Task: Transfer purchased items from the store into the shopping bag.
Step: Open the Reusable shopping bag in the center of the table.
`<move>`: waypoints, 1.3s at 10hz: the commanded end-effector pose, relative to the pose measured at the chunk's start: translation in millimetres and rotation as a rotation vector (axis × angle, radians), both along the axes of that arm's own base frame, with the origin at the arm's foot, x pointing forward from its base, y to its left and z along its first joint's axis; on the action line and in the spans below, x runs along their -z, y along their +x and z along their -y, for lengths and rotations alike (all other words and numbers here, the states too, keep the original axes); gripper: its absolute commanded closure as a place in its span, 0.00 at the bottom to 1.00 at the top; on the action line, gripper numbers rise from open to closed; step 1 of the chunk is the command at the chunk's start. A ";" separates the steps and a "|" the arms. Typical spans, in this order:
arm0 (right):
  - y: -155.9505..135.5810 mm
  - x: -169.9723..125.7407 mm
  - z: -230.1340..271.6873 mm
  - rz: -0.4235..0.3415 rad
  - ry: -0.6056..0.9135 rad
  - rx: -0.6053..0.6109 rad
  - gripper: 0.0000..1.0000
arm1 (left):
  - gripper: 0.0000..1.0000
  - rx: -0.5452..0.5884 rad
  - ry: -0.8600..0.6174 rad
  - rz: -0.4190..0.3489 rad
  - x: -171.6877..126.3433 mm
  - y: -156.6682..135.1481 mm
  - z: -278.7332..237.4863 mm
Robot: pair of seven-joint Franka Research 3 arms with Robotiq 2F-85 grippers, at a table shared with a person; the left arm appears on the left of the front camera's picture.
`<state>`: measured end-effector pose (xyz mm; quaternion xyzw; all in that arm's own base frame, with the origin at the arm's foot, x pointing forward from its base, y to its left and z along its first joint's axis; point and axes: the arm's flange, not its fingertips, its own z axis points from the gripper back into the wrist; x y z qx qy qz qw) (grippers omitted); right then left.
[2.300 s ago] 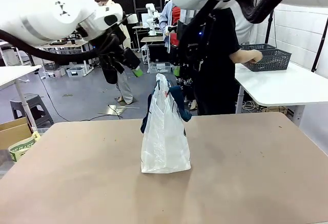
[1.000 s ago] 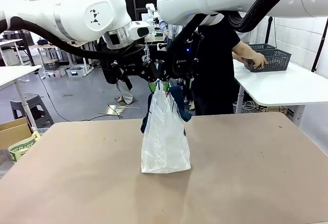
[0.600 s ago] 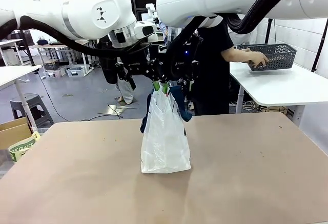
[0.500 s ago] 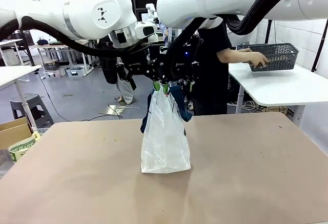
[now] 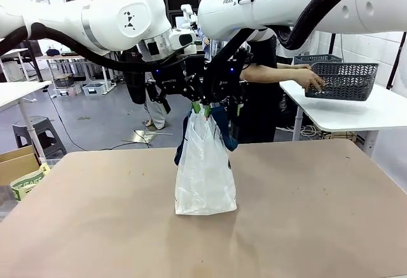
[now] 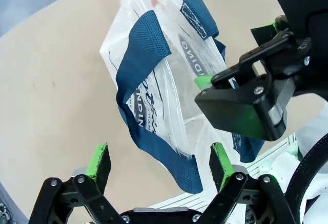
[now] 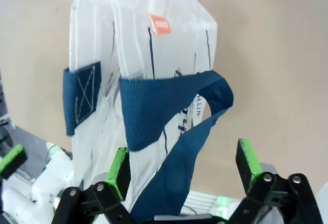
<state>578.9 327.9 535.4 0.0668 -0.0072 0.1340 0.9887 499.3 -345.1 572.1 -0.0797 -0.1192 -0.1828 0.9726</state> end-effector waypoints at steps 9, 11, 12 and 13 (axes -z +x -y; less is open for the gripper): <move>17.6 11.0 -2.0 0.017 0.035 0.011 0.57 | 0.59 -0.055 0.006 0.010 17.2 9.5 7.2; 15.8 9.9 -1.7 0.009 0.038 0.002 0.96 | 0.98 -0.071 0.019 0.012 19.7 9.9 3.5; 14.3 9.5 -1.4 0.003 0.035 -0.006 1.00 | 1.00 -0.084 0.021 0.007 21.7 10.4 0.2; 12.2 9.3 -0.8 -0.001 0.029 -0.014 1.00 | 1.00 -0.100 0.031 0.001 23.8 10.4 -3.8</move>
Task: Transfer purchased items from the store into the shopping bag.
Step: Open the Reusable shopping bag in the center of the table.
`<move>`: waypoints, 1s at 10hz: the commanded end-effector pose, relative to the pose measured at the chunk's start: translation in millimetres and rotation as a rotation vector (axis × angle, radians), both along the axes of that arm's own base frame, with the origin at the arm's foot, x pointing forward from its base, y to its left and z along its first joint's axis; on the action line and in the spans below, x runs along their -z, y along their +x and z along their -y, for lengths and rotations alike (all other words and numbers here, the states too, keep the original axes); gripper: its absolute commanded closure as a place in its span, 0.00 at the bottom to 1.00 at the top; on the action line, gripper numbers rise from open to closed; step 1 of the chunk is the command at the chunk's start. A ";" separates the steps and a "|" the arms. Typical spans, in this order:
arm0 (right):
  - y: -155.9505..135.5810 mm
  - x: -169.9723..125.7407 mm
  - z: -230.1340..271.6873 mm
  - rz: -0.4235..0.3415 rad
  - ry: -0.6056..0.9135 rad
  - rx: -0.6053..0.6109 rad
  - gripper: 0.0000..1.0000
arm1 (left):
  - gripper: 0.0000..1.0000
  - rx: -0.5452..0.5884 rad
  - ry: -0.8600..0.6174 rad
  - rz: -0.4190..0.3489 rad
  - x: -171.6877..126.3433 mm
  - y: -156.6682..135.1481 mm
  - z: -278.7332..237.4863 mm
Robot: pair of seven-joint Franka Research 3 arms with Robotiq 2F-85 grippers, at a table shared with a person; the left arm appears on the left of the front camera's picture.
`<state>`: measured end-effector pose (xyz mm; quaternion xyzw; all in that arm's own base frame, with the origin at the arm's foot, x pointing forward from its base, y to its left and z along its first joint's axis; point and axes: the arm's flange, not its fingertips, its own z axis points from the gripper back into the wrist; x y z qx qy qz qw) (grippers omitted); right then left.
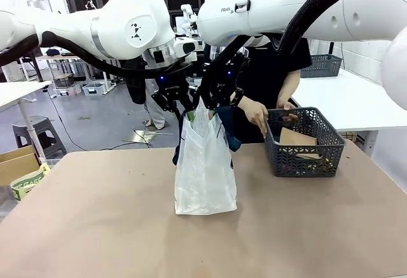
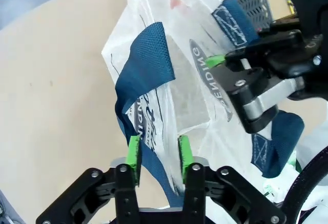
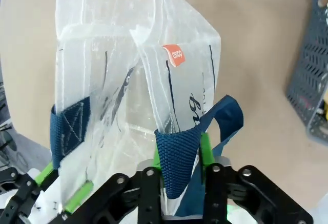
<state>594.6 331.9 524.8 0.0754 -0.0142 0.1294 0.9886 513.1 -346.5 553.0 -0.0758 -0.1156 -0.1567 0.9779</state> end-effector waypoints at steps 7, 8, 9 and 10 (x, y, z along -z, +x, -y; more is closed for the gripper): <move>-20.0 -3.1 35.6 0.016 0.022 -0.062 1.00 | 1.00 -0.215 0.030 -0.011 12.8 -9.0 -57.5; -22.2 -3.9 38.7 0.019 0.018 -0.093 1.00 | 1.00 -0.235 0.040 -0.018 14.5 -9.6 -62.6; -23.7 -5.2 43.1 0.026 0.016 -0.115 1.00 | 1.00 -0.247 0.053 -0.027 16.0 -12.0 -67.6; -22.3 -5.8 48.2 0.043 0.030 -0.138 1.00 | 1.00 -0.268 0.062 -0.023 16.6 -13.6 -72.3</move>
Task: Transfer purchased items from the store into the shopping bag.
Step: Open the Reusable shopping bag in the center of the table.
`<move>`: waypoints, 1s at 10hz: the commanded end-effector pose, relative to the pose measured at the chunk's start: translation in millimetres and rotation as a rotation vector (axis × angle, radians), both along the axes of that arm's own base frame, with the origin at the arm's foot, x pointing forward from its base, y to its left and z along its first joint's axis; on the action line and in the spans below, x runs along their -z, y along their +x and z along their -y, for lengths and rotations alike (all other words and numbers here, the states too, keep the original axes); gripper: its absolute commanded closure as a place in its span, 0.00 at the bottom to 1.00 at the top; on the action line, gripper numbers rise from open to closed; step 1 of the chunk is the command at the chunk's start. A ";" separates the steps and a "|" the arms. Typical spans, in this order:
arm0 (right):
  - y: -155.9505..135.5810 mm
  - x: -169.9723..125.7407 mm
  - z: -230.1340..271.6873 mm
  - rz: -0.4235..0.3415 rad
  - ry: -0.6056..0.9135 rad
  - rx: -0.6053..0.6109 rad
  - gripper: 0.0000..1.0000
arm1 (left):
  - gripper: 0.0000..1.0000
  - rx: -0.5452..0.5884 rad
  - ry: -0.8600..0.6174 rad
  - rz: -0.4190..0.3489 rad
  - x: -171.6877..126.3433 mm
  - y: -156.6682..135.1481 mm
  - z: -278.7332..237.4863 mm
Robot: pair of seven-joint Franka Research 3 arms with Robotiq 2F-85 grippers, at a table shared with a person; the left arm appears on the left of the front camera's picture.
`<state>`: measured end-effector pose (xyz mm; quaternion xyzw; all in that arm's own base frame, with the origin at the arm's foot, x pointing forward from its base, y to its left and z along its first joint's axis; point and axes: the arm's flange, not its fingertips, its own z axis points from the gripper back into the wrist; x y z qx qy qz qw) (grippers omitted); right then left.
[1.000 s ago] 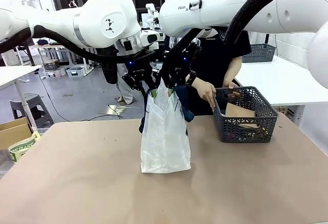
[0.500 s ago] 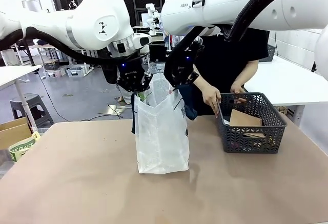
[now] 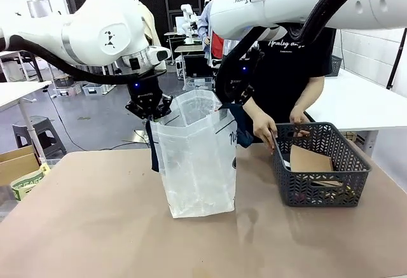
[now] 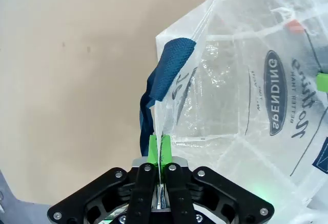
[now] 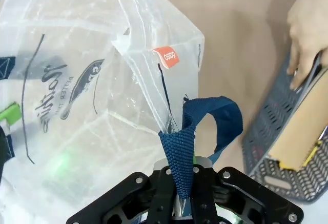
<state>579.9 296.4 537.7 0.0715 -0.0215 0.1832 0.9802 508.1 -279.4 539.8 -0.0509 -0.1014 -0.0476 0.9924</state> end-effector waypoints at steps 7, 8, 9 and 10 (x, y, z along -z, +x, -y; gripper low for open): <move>-20.9 3.7 51.6 0.071 0.085 -0.113 1.00 | 1.00 -0.015 -0.010 0.049 -7.3 -11.7 -16.7; -23.2 3.9 54.0 0.057 0.090 -0.114 1.00 | 1.00 0.031 -0.016 0.062 -8.3 -12.7 -14.7; -26.8 3.6 57.5 0.039 0.084 -0.118 1.00 | 1.00 0.054 -0.024 0.046 -10.8 -14.2 -13.6; -29.8 3.2 58.9 0.018 0.065 -0.135 1.00 | 1.00 0.077 -0.034 0.034 -11.6 -14.7 -10.4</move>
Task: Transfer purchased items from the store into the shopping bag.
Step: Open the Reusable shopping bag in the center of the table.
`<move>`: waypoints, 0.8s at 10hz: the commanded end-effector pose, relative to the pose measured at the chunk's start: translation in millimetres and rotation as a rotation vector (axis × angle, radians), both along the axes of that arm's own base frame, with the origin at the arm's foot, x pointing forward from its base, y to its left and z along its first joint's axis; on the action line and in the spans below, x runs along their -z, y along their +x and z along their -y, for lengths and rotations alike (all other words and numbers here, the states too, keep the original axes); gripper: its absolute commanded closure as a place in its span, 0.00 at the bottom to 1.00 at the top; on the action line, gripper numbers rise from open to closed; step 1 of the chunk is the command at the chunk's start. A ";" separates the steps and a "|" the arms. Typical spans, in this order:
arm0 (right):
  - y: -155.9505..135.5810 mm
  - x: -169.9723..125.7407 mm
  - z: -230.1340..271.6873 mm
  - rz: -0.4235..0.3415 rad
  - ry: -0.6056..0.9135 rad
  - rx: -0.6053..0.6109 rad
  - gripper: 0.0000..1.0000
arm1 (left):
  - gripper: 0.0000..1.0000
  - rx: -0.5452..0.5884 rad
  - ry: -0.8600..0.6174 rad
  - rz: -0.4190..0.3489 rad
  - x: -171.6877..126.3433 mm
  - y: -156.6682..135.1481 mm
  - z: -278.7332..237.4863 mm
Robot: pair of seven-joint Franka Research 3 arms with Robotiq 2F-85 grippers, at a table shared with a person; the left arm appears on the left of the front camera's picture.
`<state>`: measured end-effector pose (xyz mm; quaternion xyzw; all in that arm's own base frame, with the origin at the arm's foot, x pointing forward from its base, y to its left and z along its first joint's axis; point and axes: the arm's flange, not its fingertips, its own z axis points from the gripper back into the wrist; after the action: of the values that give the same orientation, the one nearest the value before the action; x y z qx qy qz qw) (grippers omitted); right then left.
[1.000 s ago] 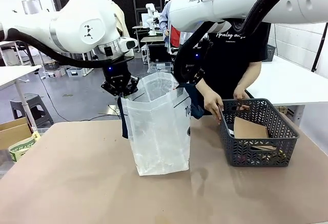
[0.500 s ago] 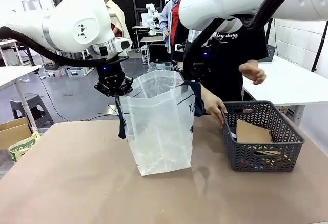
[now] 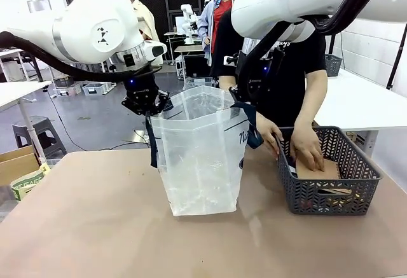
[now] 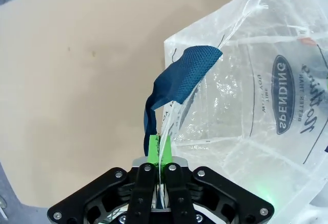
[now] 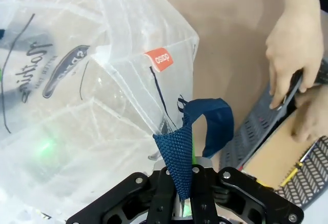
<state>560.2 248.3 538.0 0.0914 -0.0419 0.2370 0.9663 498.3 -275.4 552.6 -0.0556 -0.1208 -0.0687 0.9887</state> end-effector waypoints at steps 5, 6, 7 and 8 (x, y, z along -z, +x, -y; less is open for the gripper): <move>-20.3 4.5 22.3 -0.035 -0.035 -0.059 1.00 | 1.00 0.113 0.029 -0.029 5.4 -14.9 -8.0; -22.1 5.7 23.6 -0.024 -0.034 -0.053 1.00 | 1.00 0.115 0.034 -0.037 8.9 -15.5 -8.5; -23.0 6.7 23.8 -0.012 -0.028 -0.051 1.00 | 1.00 0.107 0.019 -0.029 10.8 -16.7 -9.8; -24.4 8.2 24.0 -0.005 -0.022 -0.058 1.00 | 1.00 0.126 -0.003 0.003 10.0 -18.7 -9.8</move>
<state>544.0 232.7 537.2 0.0807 -0.0215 0.2534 0.9638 487.6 -275.1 544.2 -0.0491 -0.1031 -0.1171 0.9865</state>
